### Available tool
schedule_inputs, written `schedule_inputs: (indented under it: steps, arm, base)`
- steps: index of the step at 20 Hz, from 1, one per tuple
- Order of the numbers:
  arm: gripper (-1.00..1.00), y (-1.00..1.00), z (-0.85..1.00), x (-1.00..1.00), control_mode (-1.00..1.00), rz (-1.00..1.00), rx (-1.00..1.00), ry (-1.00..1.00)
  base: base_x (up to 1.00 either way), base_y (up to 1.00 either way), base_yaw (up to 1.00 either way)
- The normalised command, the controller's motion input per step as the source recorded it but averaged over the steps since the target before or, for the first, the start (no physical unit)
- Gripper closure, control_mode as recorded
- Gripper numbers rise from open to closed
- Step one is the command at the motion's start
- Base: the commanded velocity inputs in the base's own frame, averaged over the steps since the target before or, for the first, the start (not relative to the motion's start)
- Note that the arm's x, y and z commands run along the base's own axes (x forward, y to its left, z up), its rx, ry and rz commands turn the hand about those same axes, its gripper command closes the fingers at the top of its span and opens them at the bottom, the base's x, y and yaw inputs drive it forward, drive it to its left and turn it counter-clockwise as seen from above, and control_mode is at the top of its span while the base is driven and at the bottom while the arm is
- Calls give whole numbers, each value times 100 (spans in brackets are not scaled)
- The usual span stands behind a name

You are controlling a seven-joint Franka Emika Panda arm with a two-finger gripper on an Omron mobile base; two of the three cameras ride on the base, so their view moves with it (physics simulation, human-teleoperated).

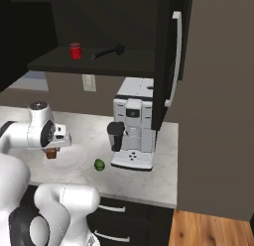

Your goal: Pick the avocado and bread from the counter and place them on the plate. Then pick the jam from the cabinet and place it next to the plate. Lastly close the cabinet door.

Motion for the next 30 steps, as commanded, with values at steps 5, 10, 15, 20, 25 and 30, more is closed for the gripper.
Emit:
schedule_inputs:
  steps: [5, 10, 15, 20, 25, 30]
  arm:
    - [100, 15, -25, 30, -100, 0, -2, 0]
    - [100, 11, -22, 25, -100, 0, -2, 0]
    - [100, 3, -22, 19, -100, 0, -1, 0]
    - [100, 0, -20, 10, -100, 0, 0, 0]
    - [100, 1, -20, 4, -100, 0, -1, 0]
    - [100, 1, -20, 4, -100, 0, -1, 0]
  base:
    - [0, 0, 0]
    - [0, 0, 0]
    - [0, 0, 0]
    - [0, 0, 0]
    - [0, 0, 0]
    - [0, 0, 0]
